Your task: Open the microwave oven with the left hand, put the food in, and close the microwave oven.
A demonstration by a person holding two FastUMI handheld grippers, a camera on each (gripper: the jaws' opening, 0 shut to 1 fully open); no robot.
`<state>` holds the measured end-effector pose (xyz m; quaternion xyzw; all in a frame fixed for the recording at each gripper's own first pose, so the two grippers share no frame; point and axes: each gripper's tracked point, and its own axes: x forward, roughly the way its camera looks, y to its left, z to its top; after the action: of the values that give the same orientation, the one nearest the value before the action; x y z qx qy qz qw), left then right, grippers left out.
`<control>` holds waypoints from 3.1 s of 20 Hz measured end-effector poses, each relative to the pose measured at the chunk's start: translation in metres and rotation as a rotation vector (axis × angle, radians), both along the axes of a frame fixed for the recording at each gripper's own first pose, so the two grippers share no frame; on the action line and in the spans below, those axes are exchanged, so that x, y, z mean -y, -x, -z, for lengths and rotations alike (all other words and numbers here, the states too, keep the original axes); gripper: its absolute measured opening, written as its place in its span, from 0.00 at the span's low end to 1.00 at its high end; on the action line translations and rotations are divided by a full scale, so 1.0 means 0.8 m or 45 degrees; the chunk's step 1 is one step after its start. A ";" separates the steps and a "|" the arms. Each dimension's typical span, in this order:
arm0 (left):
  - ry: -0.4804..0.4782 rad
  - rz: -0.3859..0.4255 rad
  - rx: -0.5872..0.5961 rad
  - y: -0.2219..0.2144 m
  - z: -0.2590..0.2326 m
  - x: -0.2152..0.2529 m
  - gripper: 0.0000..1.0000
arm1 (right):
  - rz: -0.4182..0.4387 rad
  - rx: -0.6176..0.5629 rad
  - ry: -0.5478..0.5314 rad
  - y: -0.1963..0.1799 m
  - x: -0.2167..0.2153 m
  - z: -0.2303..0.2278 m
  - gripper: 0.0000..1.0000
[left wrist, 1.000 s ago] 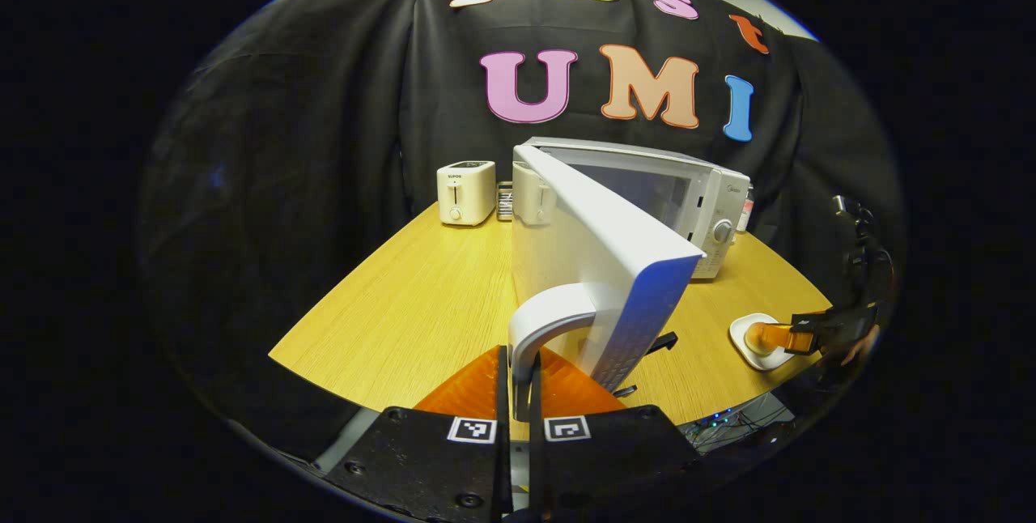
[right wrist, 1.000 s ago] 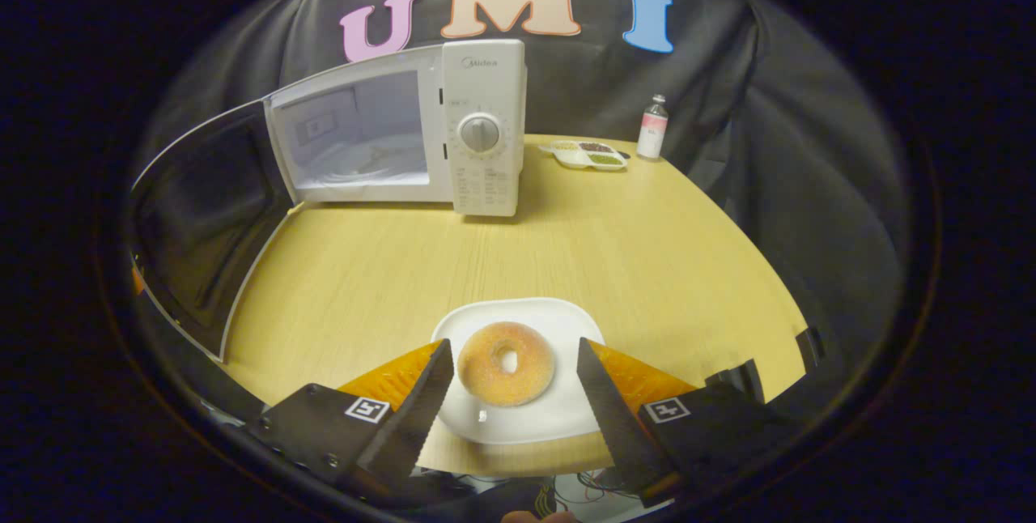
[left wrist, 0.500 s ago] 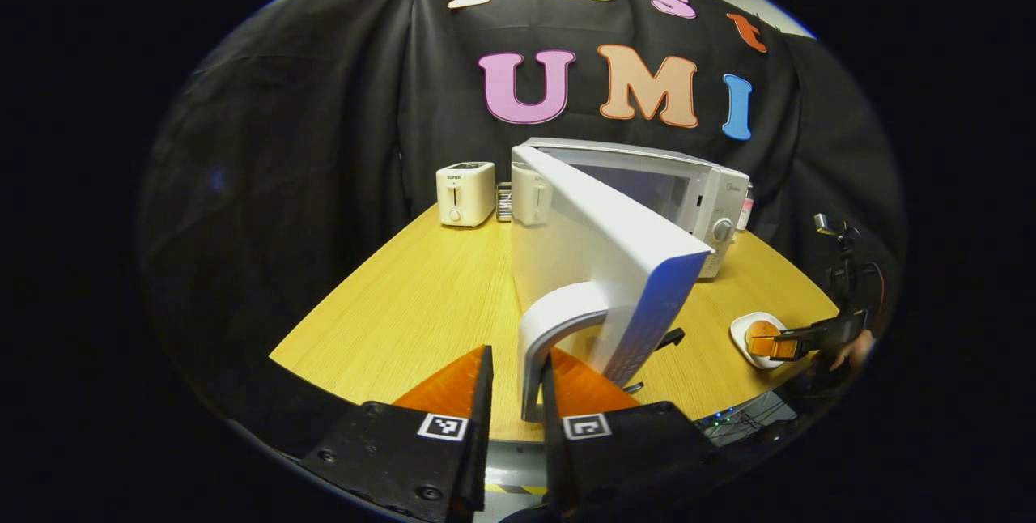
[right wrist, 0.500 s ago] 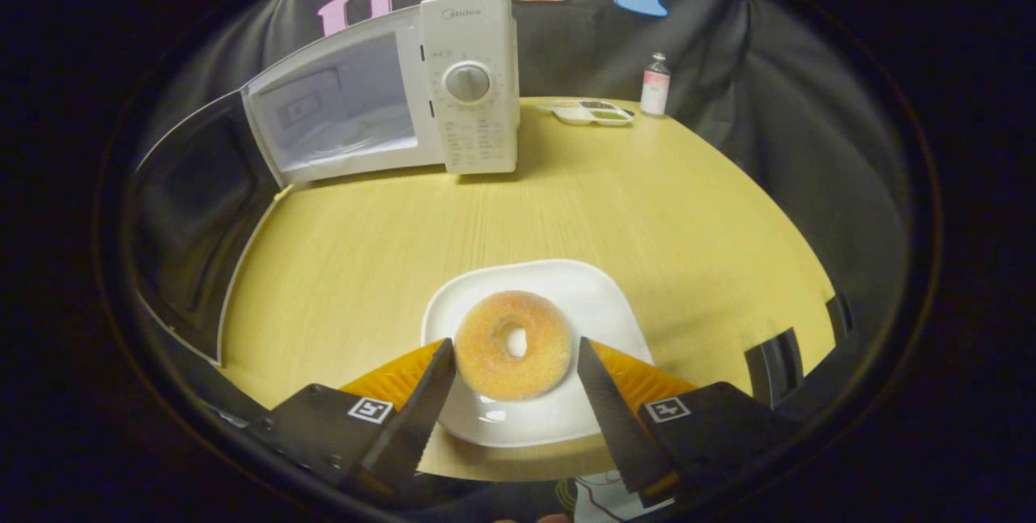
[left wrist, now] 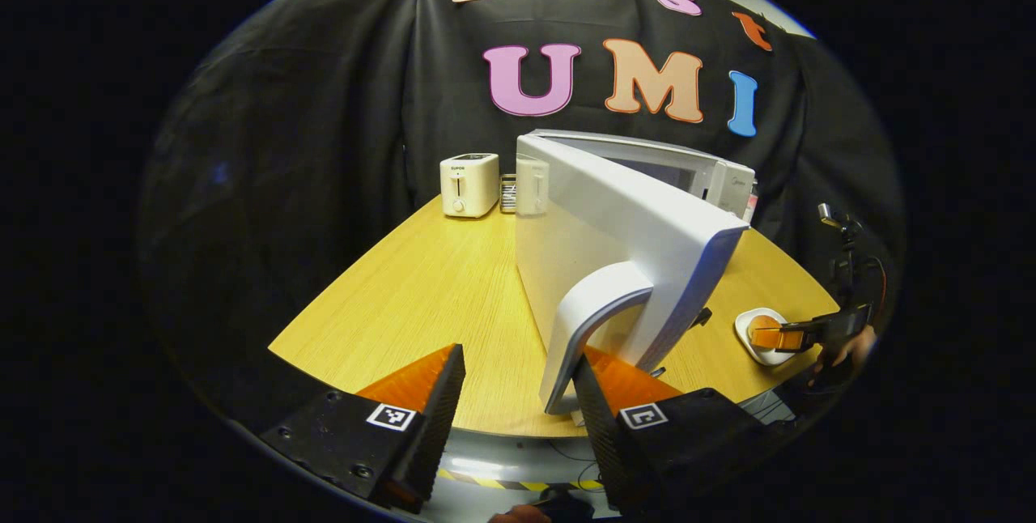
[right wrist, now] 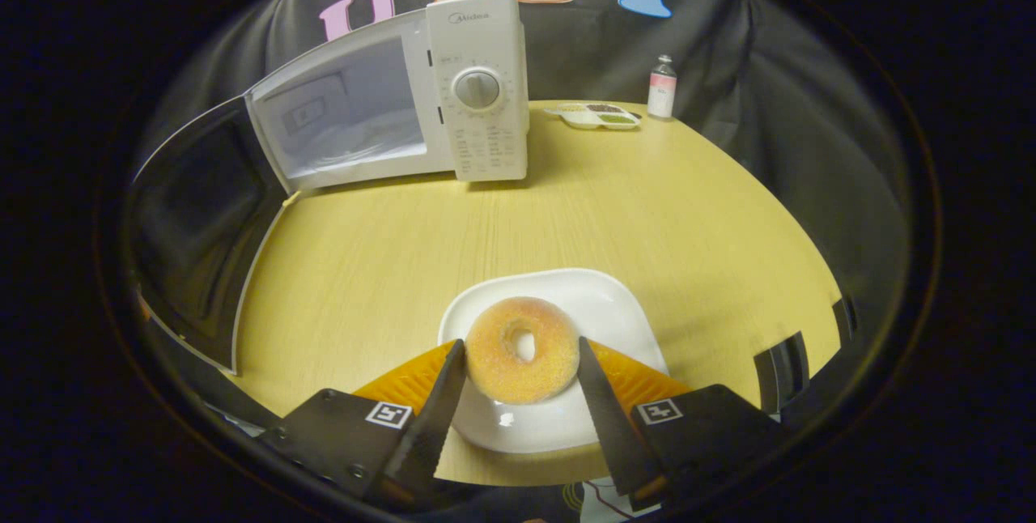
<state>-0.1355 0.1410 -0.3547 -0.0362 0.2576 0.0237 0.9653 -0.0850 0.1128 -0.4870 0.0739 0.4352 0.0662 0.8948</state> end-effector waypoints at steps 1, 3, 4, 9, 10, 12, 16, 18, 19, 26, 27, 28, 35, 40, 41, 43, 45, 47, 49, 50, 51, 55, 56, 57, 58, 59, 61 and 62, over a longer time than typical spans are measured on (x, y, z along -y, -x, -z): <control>0.012 -0.011 0.004 0.001 -0.001 -0.002 0.77 | -0.001 0.000 -0.003 0.000 -0.001 0.000 0.85; 0.036 -0.031 0.004 0.002 -0.001 -0.003 0.82 | 0.000 0.003 -0.013 0.002 -0.003 -0.004 0.85; 0.048 -0.040 0.011 0.003 -0.004 -0.004 0.88 | 0.002 0.007 -0.017 0.001 -0.003 -0.007 0.85; 0.073 -0.023 0.062 0.008 -0.026 0.003 0.95 | 0.002 0.036 -0.039 -0.005 -0.010 -0.022 0.85; 0.068 -0.004 0.073 0.009 -0.031 0.005 0.95 | 0.000 0.043 -0.043 -0.006 -0.013 -0.026 0.85; 0.041 0.032 0.092 0.012 -0.042 0.009 0.96 | -0.006 0.058 -0.054 -0.011 -0.019 -0.034 0.85; -0.001 0.065 0.124 0.025 -0.065 0.008 0.96 | -0.034 0.099 -0.080 -0.021 -0.038 -0.055 0.80; -0.002 0.061 0.147 0.034 -0.081 0.005 0.96 | -0.040 0.112 -0.112 -0.026 -0.051 -0.067 0.85; -0.004 0.050 0.162 0.037 -0.090 0.003 0.96 | -0.041 0.120 -0.129 -0.030 -0.057 -0.073 0.85; 0.029 -0.068 0.353 0.042 -0.194 -0.030 0.96 | 0.023 0.085 -0.370 -0.058 -0.123 -0.114 0.80; 0.059 -0.079 0.408 0.040 -0.214 -0.031 0.96 | 0.039 0.079 -0.415 -0.063 -0.135 -0.123 0.80; 0.085 -0.093 0.464 0.041 -0.236 -0.033 0.95 | 0.054 0.075 -0.461 -0.070 -0.146 -0.131 0.80; -0.037 -0.104 0.616 0.044 -0.290 -0.045 0.95 | 0.200 -0.007 -0.770 -0.122 -0.219 -0.162 0.78; -0.046 -0.135 0.570 0.049 -0.280 -0.055 0.95 | 0.331 0.006 -0.889 -0.172 -0.263 -0.167 0.76; -0.054 -0.135 0.562 0.051 -0.276 -0.057 0.96 | 0.354 0.000 -0.898 -0.179 -0.272 -0.164 0.76; -0.071 -0.144 0.555 0.051 -0.275 -0.064 0.95 | 0.393 -0.007 -0.910 -0.199 -0.286 -0.156 0.75; -0.085 -0.153 0.540 0.053 -0.272 -0.068 0.95 | 0.442 0.003 -0.916 -0.220 -0.293 -0.149 0.75; -0.095 -0.162 0.532 0.054 -0.271 -0.069 0.95 | 0.502 0.001 -0.929 -0.236 -0.297 -0.143 0.75; -0.085 -0.170 0.521 0.056 -0.267 -0.070 0.95 | 0.567 0.005 -0.940 -0.251 -0.300 -0.135 0.75; -0.082 -0.177 0.508 0.056 -0.263 -0.072 0.95 | 0.594 0.008 -0.950 -0.258 -0.303 -0.134 0.75; -0.082 -0.183 0.499 0.057 -0.261 -0.073 0.93 | 0.622 0.008 -0.965 -0.262 -0.305 -0.132 0.75; -0.098 -0.224 0.480 0.058 -0.257 -0.088 0.95 | 0.767 0.003 -1.017 -0.285 -0.310 -0.122 0.75; -0.098 -0.237 0.472 0.057 -0.255 -0.089 0.95 | 0.795 0.000 -1.024 -0.290 -0.310 -0.116 0.75; -0.098 -0.250 0.465 0.058 -0.252 -0.092 0.95 | 0.813 -0.006 -1.020 -0.294 -0.311 -0.109 0.75; -0.098 -0.262 0.461 0.060 -0.252 -0.095 0.95 | 0.828 -0.006 -1.012 -0.299 -0.311 -0.102 0.75; -0.100 -0.275 0.452 0.067 -0.250 -0.099 0.95 | 0.838 -0.008 -1.007 -0.303 -0.312 -0.097 0.74; -0.107 -0.310 0.429 0.076 -0.242 -0.109 0.93 | 0.855 0.004 -1.015 -0.313 -0.314 -0.092 0.74; -0.111 -0.327 0.419 0.079 -0.240 -0.115 0.93 | 0.864 0.015 -1.011 -0.317 -0.314 -0.091 0.73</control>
<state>-0.1991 0.2327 -0.1628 -0.0304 0.0885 0.1515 0.9840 0.1684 0.3638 -0.4142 0.5441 0.3231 -0.0673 0.7714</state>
